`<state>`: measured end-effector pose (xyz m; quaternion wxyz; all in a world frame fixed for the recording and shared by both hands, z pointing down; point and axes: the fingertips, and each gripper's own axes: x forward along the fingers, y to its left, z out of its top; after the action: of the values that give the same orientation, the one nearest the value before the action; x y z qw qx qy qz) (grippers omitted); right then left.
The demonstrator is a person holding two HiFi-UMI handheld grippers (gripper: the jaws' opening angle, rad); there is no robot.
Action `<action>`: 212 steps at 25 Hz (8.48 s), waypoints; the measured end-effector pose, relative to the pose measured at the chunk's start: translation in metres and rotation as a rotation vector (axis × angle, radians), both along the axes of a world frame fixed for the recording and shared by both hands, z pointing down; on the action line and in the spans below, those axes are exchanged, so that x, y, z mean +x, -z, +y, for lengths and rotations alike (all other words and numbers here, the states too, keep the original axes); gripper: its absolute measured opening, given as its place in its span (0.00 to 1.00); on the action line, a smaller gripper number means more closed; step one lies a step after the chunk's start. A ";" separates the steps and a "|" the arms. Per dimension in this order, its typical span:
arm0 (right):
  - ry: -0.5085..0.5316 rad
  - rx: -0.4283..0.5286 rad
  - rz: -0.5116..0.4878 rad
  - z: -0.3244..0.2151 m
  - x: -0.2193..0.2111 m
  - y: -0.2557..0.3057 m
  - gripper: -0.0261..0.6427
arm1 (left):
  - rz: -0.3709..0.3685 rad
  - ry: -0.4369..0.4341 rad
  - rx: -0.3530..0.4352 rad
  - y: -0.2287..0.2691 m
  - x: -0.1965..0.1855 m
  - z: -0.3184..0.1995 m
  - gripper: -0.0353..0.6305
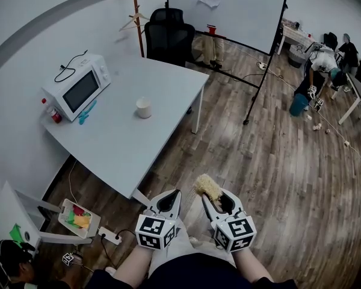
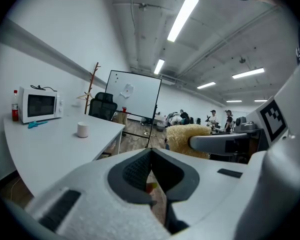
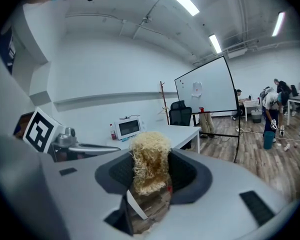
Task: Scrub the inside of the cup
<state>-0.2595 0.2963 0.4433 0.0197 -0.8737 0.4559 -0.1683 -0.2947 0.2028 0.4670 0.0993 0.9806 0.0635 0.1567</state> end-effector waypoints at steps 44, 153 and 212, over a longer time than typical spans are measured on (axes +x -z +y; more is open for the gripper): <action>-0.023 0.011 -0.028 -0.128 0.302 0.007 0.31 | -0.019 0.006 0.002 -0.012 0.296 -0.137 0.08; 1.319 -0.121 -0.168 -0.507 0.387 -0.066 0.31 | -0.321 1.022 0.046 -0.204 0.356 -0.425 0.74; 2.200 -0.381 0.727 -0.402 0.251 -0.083 0.31 | -0.624 1.099 0.344 -0.151 0.283 -0.342 0.74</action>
<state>-0.0085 -0.1056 0.5263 -0.3988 0.0055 0.9116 0.0992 -0.0114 -0.1392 0.6183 0.0203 0.7804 -0.5049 0.3683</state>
